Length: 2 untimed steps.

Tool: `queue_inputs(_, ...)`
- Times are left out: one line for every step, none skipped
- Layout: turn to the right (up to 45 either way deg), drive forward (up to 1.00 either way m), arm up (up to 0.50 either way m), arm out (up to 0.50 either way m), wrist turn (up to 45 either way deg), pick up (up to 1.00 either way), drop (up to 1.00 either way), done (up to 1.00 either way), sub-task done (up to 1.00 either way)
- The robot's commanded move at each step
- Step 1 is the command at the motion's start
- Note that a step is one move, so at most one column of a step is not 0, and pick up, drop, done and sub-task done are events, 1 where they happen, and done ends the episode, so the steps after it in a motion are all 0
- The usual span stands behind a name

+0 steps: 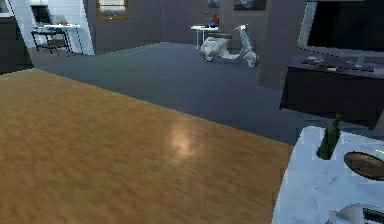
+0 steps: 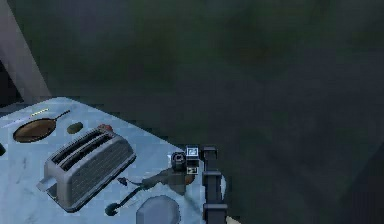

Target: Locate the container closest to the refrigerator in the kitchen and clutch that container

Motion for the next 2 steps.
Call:
queue_inputs(0.0, 0.00, 0.00, 0.00, 45.0, 0.00, 0.00, 0.00, 0.00)
queue_inputs(0.0, 0.00, 0.00, 0.00, 42.0, 0.00, 0.00, 0.00, 0.00)
